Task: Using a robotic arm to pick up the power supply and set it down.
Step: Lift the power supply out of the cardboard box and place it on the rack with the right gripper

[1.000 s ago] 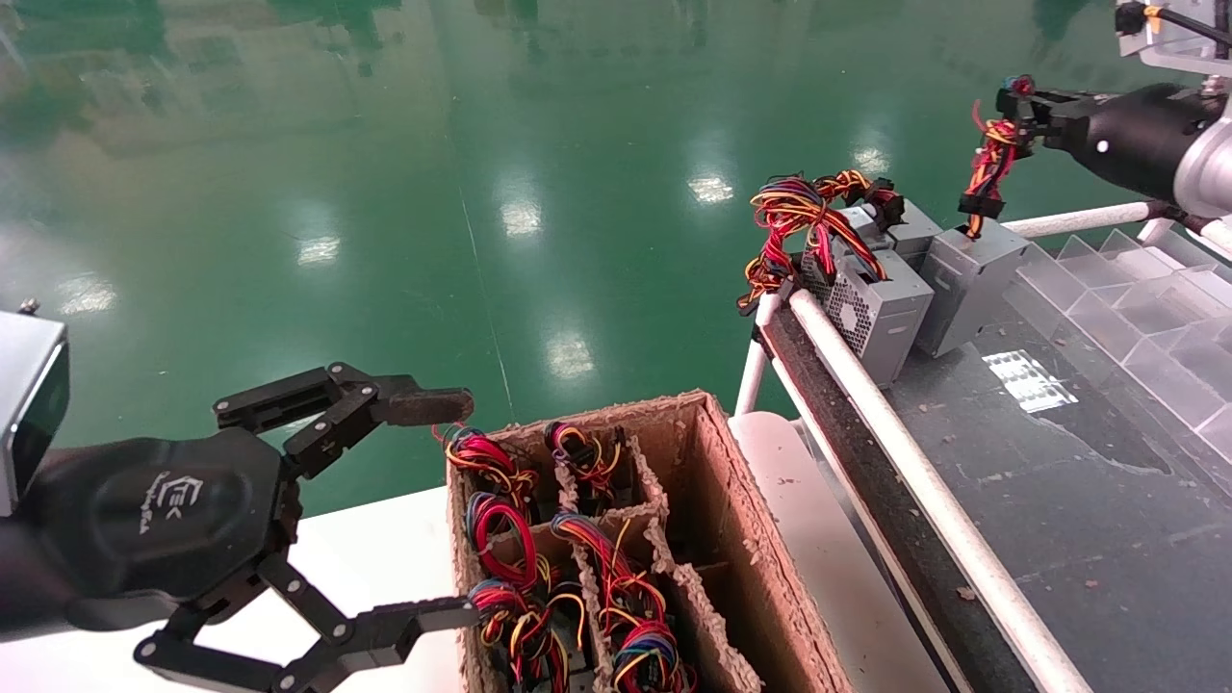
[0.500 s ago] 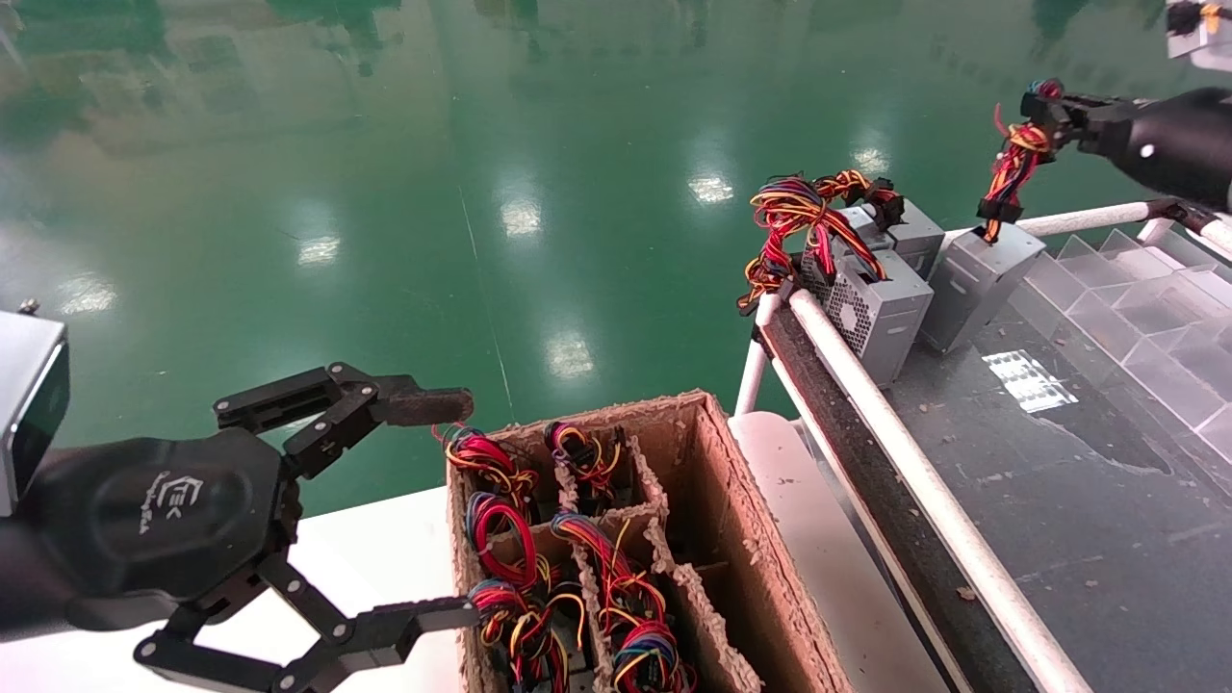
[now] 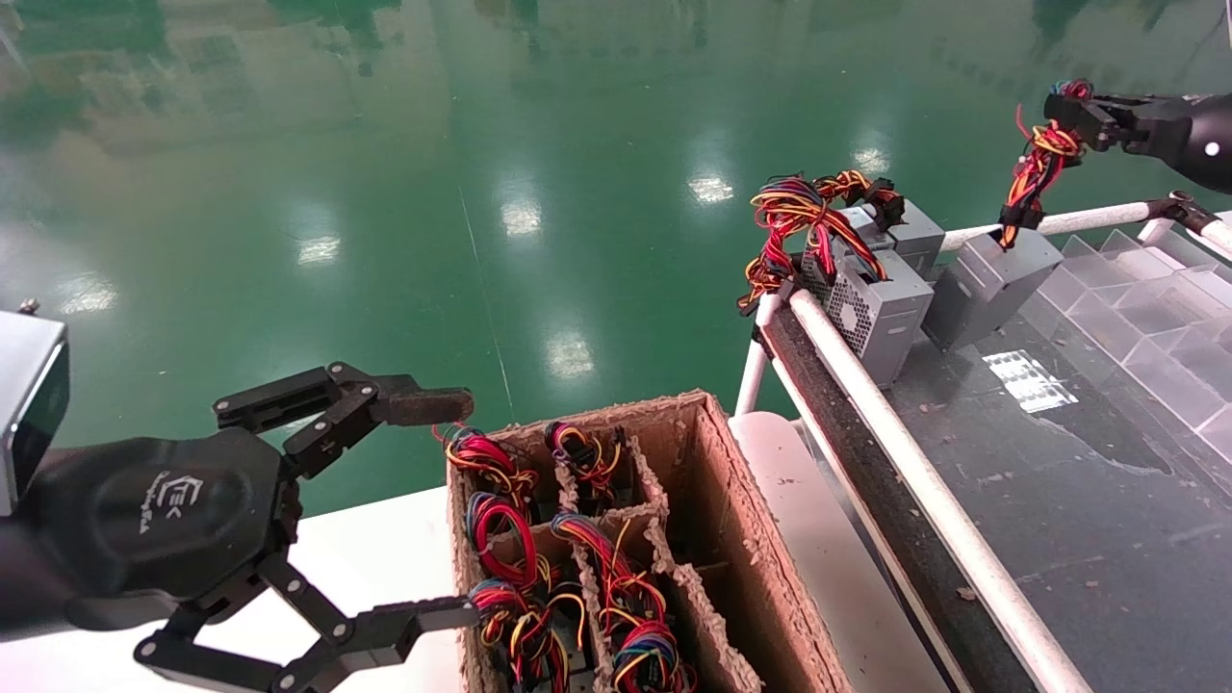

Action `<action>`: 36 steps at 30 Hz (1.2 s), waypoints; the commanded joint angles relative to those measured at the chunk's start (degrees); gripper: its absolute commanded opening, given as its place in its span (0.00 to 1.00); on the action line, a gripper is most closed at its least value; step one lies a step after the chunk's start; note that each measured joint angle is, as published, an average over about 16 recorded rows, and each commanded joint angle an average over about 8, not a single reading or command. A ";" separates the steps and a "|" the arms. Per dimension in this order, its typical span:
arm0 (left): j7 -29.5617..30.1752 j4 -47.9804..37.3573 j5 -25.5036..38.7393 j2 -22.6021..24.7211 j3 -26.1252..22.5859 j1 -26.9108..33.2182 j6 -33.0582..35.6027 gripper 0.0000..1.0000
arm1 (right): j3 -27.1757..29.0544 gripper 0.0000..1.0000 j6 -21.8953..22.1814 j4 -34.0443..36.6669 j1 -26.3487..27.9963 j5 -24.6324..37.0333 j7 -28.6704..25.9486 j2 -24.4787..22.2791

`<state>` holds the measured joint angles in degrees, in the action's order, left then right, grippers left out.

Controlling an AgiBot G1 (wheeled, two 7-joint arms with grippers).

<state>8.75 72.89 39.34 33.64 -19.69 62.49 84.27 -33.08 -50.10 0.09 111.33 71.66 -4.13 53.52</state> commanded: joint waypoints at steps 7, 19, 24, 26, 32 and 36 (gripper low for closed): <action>0.00 0.00 -0.01 0.00 -0.01 0.00 0.00 1.00 | -1.27 0.00 -6.57 -0.35 0.99 1.83 -0.36 -2.49; -0.01 0.00 -0.01 -0.01 -0.02 0.01 -0.01 1.00 | -2.95 0.00 -15.17 -1.20 3.03 4.21 0.61 -4.68; -0.01 0.00 -0.02 -0.01 -0.03 0.01 -0.01 1.00 | -3.24 0.00 -15.38 -0.81 2.75 4.63 0.83 -3.62; -0.01 0.00 -0.02 -0.01 -0.03 0.01 -0.01 1.00 | -3.23 0.00 -15.59 -0.73 2.72 4.61 0.84 -3.31; -0.02 0.00 -0.02 -0.01 -0.03 0.01 -0.01 1.00 | -3.35 0.00 -17.00 -0.89 3.11 4.78 1.43 -3.38; -0.02 0.00 -0.03 -0.01 -0.04 0.01 -0.02 1.00 | -3.46 0.00 -17.12 -0.88 3.24 4.94 1.92 -3.17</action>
<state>8.73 72.89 39.32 33.63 -19.73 62.50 84.26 -36.48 -66.51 -0.72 114.45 76.50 -2.29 50.73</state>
